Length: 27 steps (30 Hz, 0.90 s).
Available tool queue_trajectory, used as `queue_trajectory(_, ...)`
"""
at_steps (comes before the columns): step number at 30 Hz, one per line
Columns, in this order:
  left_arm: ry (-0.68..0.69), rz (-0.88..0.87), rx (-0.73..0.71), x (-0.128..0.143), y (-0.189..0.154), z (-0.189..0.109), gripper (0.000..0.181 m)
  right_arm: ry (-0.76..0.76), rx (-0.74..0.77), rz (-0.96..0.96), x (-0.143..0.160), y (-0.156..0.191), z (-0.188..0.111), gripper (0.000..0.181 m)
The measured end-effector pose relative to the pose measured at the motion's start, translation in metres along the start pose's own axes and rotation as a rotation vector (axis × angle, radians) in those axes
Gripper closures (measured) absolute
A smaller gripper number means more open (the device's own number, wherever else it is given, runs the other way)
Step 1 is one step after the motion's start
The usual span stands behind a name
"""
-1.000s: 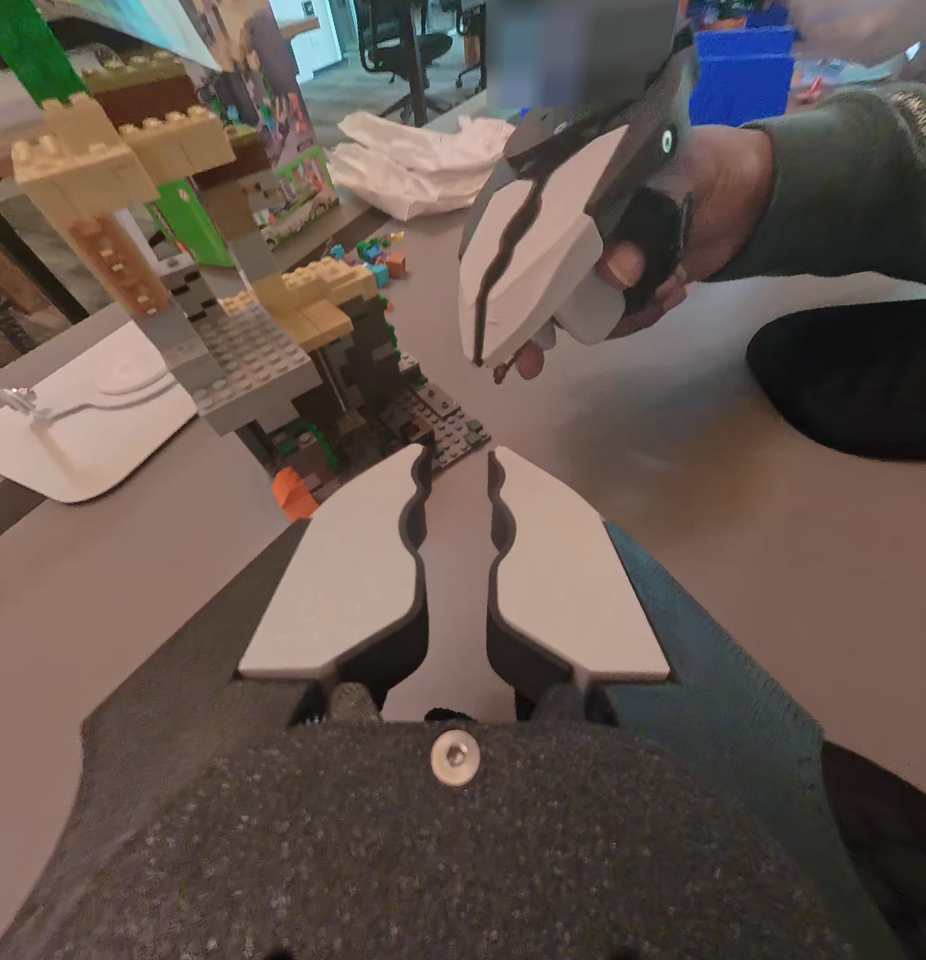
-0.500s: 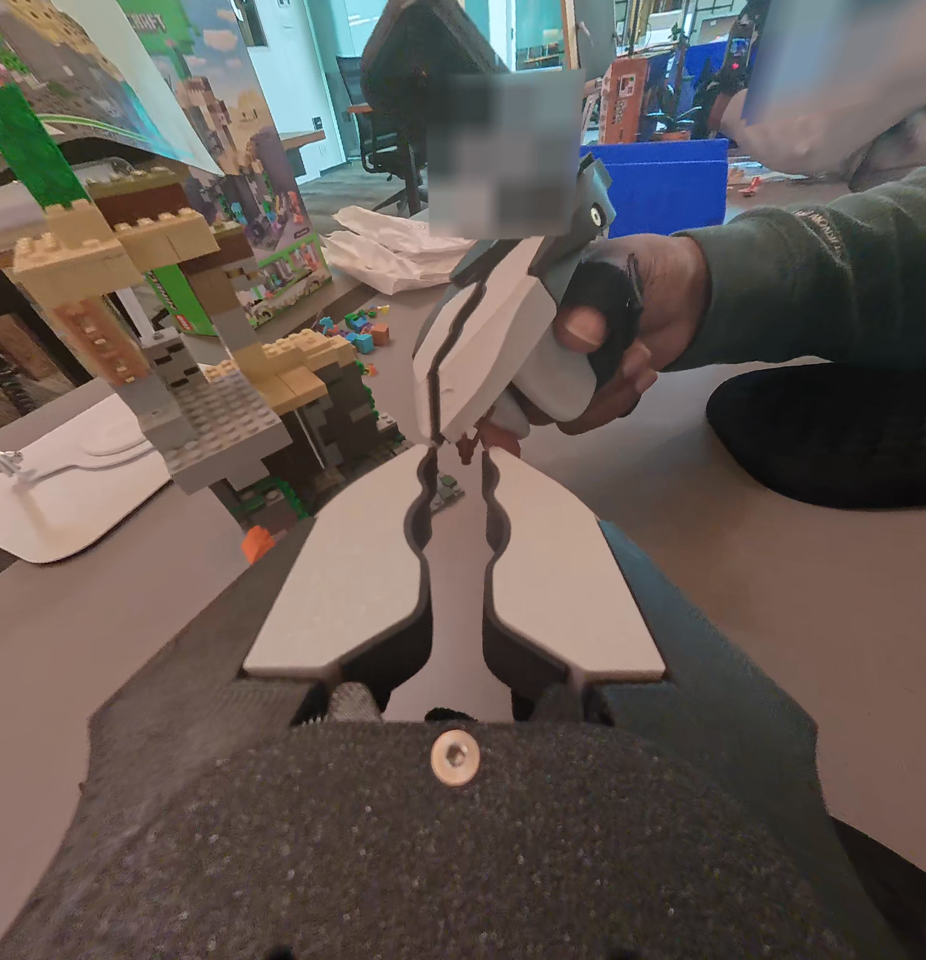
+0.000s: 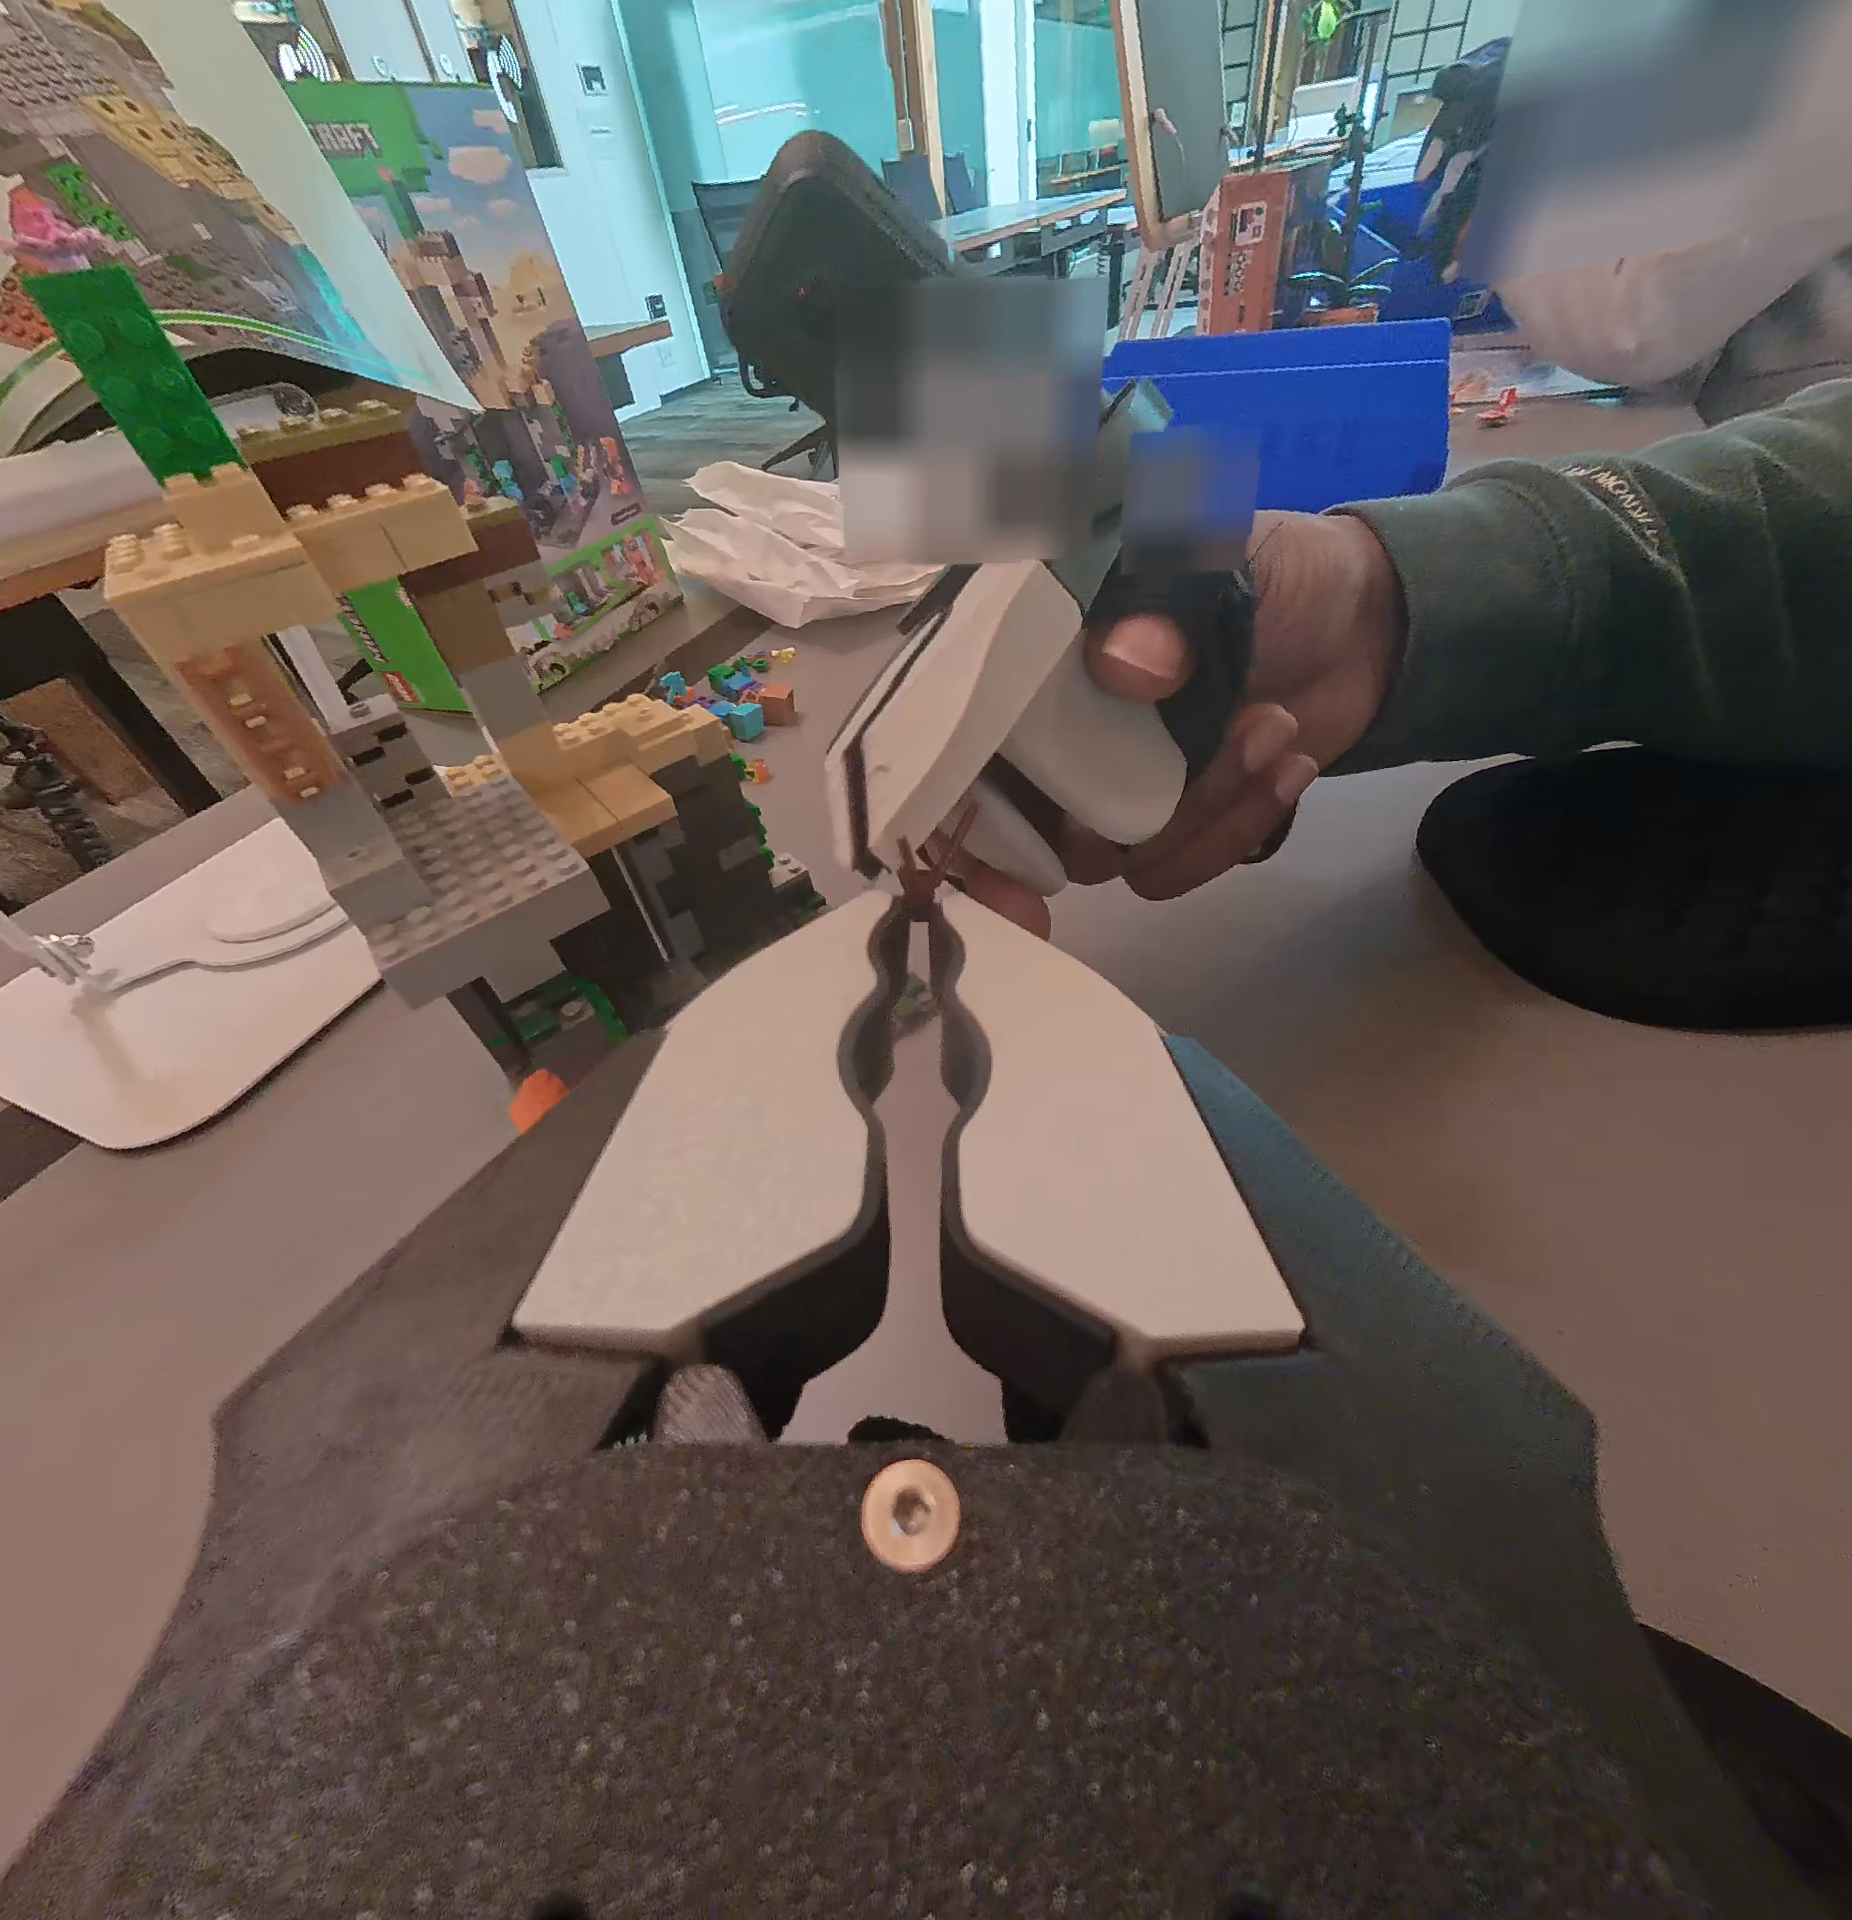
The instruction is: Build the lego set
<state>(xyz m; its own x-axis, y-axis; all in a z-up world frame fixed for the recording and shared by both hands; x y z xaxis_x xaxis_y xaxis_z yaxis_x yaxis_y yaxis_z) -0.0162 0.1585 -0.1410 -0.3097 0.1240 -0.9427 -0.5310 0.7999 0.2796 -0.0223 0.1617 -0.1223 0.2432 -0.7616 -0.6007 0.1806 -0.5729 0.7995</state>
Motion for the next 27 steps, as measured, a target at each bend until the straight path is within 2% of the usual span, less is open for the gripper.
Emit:
queue_trajectory(22,0.001,-0.002,0.000,0.0022,-0.0001,-0.0002,0.179,-0.006,-0.024,0.046,0.0016,-0.0027,-0.0012,0.180)
queue_trajectory(27,-0.006,-0.014,0.011,0.0012,-0.0015,-0.0008,0.175,-0.032,-0.056,0.064,-0.0018,0.0010,-0.0047,0.180)
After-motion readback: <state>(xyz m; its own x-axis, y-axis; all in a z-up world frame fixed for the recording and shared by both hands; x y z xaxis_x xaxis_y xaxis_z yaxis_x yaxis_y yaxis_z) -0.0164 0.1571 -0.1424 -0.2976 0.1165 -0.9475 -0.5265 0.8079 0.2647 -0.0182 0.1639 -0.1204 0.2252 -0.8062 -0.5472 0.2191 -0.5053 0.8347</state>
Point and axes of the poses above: each gripper's, where its closed fingertips meet, z out along the fingers, x out of its underside, y = z × x across the jaws, the point moved 1 cm from there along -z, back along the fingers, and after that the axes turned 10 degrees about z, right-handed, at the moved point
